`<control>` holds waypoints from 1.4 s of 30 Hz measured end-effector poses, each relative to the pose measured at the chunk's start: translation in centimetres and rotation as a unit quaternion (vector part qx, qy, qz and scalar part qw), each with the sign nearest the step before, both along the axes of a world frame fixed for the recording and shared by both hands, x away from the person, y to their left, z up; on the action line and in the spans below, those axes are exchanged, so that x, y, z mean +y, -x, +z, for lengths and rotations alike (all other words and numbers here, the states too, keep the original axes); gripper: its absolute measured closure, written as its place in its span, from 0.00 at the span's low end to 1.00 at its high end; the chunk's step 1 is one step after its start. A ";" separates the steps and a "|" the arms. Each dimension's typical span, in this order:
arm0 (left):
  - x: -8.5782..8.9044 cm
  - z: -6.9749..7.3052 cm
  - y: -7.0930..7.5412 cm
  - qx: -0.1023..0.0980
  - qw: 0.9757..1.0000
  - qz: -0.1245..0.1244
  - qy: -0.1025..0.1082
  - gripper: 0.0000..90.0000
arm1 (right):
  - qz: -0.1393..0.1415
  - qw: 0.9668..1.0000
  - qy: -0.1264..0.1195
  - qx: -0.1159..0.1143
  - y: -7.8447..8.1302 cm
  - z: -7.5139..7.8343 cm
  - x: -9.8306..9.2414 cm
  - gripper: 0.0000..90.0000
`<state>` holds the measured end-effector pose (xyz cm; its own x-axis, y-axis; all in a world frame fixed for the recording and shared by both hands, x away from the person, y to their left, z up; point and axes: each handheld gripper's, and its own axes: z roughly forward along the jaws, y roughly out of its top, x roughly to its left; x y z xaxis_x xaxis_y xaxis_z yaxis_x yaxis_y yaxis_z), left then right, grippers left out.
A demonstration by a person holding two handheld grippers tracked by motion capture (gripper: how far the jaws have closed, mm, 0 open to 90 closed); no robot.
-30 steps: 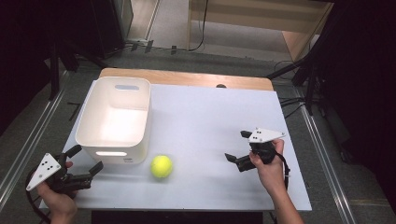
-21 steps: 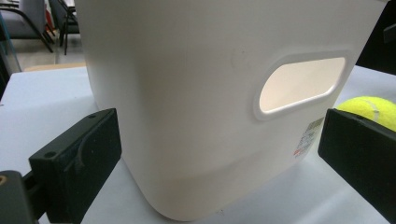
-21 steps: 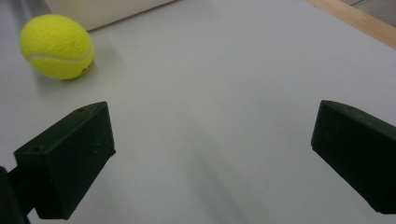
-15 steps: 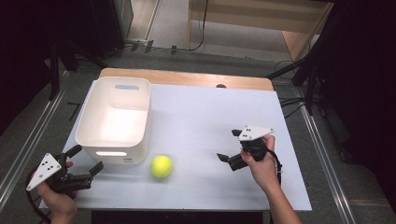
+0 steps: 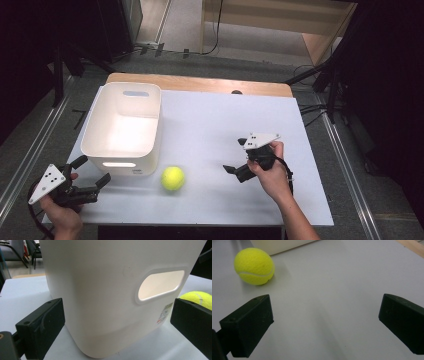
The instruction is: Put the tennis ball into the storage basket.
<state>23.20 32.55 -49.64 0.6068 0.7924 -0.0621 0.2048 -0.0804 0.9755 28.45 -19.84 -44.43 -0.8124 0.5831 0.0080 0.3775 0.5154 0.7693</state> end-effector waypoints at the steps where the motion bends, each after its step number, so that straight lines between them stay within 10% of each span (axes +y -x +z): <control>1: 0.0 0.0 0.0 0.000 1.000 0.000 0.000 0.00 | 0.003 1.000 0.001 0.000 -0.1 -0.1 0.2 0.00; 42: 0.0 0.0 0.0 0.000 1.000 -0.002 0.002 0.00 | 0.063 0.998 0.024 0.020 -1.1 -0.5 5.8 0.00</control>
<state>23.21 32.56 -49.64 0.6093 0.7903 -0.0653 0.2043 -0.0769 0.9759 29.53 -14.05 -44.93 -0.8785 0.4775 0.0163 0.3375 0.5960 0.7286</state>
